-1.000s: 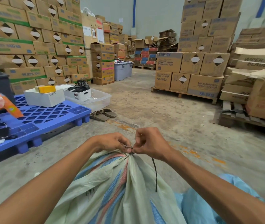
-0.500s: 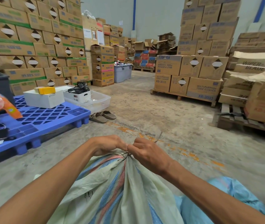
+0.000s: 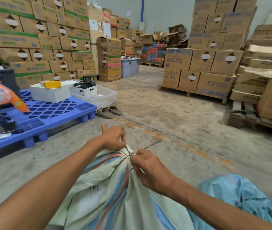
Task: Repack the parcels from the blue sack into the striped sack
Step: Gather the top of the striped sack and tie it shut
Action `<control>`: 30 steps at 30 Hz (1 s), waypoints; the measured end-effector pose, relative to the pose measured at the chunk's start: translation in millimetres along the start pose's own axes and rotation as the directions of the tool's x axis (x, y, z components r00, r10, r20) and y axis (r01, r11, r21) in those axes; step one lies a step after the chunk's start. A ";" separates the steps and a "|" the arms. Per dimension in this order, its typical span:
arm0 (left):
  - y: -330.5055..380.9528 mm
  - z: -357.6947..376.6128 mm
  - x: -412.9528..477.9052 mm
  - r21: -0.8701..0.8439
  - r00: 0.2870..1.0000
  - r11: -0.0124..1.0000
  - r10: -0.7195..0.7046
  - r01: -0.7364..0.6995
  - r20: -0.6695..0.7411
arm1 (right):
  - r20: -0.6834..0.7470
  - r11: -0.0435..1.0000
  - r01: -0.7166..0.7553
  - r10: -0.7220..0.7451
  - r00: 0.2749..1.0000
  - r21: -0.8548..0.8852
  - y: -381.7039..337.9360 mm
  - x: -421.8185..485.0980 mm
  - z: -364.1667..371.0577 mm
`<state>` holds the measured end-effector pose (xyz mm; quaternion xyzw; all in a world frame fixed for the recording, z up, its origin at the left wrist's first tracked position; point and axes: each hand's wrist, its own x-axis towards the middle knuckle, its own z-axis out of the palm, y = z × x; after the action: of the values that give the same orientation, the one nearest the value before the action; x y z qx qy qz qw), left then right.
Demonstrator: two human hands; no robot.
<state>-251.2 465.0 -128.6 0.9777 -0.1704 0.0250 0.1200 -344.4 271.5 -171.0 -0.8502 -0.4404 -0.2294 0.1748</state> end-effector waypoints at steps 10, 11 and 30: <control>17.4 -30.2 -7.6 0.029 0.974 0.986 0.169 -0.167 -0.150 | 0.450 0.562 -0.823 0.716 0.533 0.081 32.1 -15.6 4.1; 23.7 -34.4 -11.3 0.020 0.979 0.988 0.155 -0.154 -0.132 | 0.473 0.565 -0.817 0.691 0.546 0.118 36.7 -15.3 5.4; -40.5 31.2 1.9 0.446 0.926 0.894 -0.208 0.049 0.314 | 0.503 0.248 -0.875 0.739 0.448 0.415 80.4 -54.4 7.0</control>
<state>-235.5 493.7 -167.8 0.9774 -0.1132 -0.1226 -0.1297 -303.7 194.3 -214.1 -0.8583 -0.0013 0.1440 0.4926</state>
